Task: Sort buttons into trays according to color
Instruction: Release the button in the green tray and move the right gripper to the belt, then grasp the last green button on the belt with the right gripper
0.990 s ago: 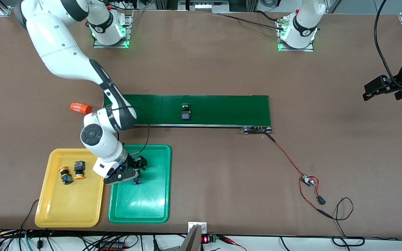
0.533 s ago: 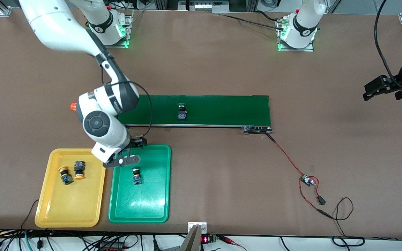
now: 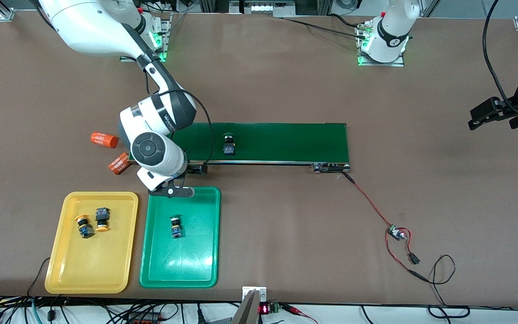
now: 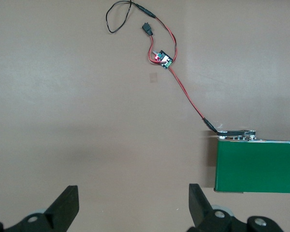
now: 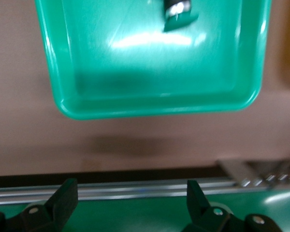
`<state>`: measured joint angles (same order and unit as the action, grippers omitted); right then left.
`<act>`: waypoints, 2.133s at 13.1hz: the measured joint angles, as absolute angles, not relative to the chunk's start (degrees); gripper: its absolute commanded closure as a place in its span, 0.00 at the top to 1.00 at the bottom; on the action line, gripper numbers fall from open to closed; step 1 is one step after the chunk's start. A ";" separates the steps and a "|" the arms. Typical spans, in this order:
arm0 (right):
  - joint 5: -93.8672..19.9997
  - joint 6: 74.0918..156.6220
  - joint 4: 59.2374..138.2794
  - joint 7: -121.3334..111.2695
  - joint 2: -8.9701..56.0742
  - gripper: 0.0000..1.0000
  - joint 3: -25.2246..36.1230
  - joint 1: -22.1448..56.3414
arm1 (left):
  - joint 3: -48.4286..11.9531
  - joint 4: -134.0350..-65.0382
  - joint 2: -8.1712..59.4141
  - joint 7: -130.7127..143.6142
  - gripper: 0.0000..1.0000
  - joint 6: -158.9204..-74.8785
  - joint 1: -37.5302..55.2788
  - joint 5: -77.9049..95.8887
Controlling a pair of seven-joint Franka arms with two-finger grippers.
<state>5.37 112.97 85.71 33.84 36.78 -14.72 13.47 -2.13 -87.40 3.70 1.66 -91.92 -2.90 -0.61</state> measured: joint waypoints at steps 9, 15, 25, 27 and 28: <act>2.68 115.48 97.16 38.73 28.80 1.00 -15.94 13.60 | -1.73 -87.43 3.70 1.66 1.00 -91.91 -3.18 -0.61; 2.62 134.59 116.10 39.26 21.02 1.00 -17.06 13.67 | -1.67 -87.43 3.70 1.63 1.00 -91.96 -3.38 -0.61; 2.65 138.73 119.43 39.25 19.99 1.00 -17.32 15.03 | -1.66 -87.43 3.70 1.58 1.00 -93.31 -3.47 -0.61; 2.69 138.90 120.19 39.08 19.99 1.00 -17.32 15.03 | -1.65 -87.43 3.70 1.54 1.00 -93.36 -3.75 -0.61; 2.69 139.32 120.77 38.86 19.99 1.00 -17.31 15.03 | -1.65 -87.43 3.70 1.51 1.00 -93.37 -3.86 -0.61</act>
